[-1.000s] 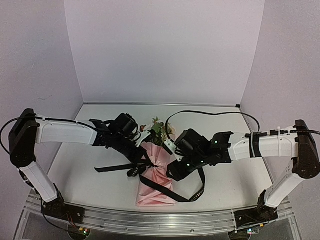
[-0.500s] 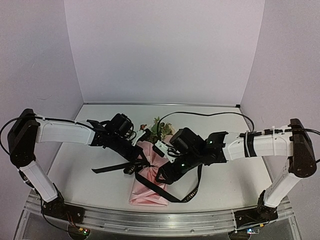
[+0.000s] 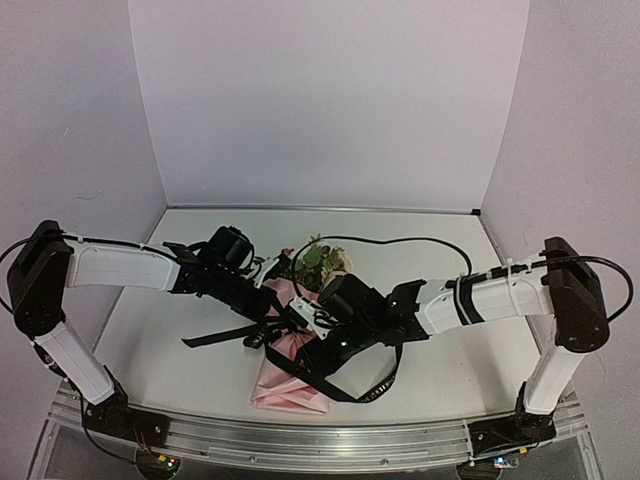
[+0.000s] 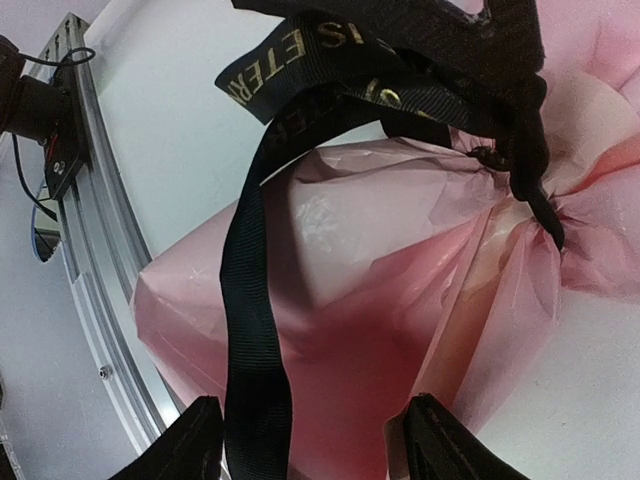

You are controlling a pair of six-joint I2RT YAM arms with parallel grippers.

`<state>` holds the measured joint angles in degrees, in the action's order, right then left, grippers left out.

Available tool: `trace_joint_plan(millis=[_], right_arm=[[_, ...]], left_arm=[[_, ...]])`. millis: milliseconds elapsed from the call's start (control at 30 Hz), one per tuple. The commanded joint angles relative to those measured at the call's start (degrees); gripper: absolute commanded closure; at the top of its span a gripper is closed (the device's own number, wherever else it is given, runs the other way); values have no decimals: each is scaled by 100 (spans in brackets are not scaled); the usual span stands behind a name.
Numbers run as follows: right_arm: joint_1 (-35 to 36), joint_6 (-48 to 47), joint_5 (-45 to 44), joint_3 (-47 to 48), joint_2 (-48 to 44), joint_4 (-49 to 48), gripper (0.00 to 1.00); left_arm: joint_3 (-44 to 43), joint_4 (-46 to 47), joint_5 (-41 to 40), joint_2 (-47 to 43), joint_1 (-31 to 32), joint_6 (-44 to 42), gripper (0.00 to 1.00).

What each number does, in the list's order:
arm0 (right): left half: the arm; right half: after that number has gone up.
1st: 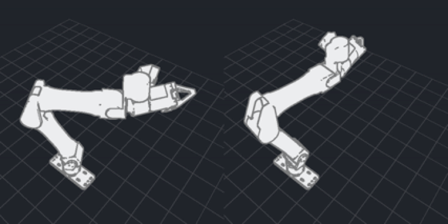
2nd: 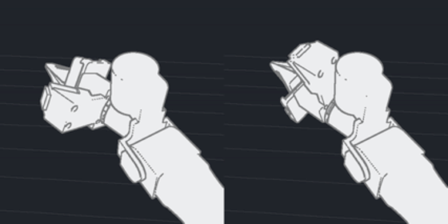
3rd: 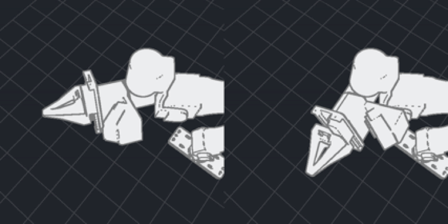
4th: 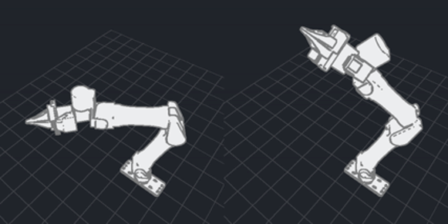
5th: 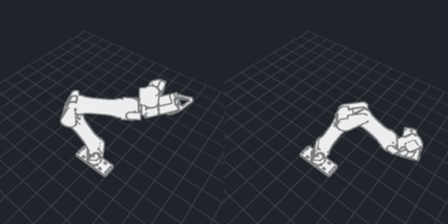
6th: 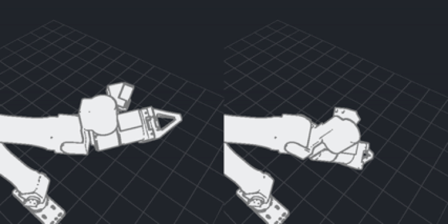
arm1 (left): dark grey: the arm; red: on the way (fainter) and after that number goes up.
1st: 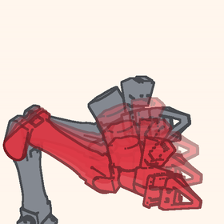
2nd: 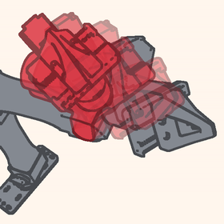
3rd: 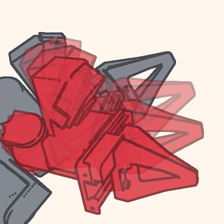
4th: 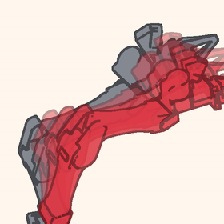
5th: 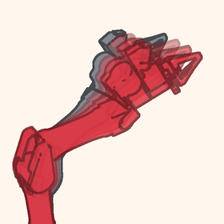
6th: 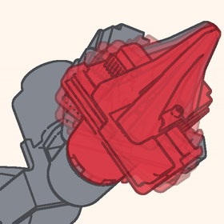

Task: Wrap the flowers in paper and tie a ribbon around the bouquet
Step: Cross the half-tied ribbon over the folded bouquet.

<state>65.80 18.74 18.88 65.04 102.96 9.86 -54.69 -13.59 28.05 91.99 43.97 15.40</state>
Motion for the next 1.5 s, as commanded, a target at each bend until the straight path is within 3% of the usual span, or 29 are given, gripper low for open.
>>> trace_joint_plan(millis=[0,200,600,933,1367,1467], right_arm=[[73,47,-79,179,92,-265,39],[167,-122,-39,174,-14,-259,40],[171,-1069,-57,309,-150,-105,28],[193,-1737,-104,454,31,12,30],[337,-2062,-369,716,561,161,38],[337,-2020,-351,683,601,163,50]], left_arm=[[52,307,265,-181,-2,143,100],[46,283,402,-188,-3,108,100],[47,120,667,-277,-2,-46,100],[24,65,808,-278,-11,-67,100],[78,11,909,-173,-44,-104,100],[104,-6,891,-143,-46,-119,100]])
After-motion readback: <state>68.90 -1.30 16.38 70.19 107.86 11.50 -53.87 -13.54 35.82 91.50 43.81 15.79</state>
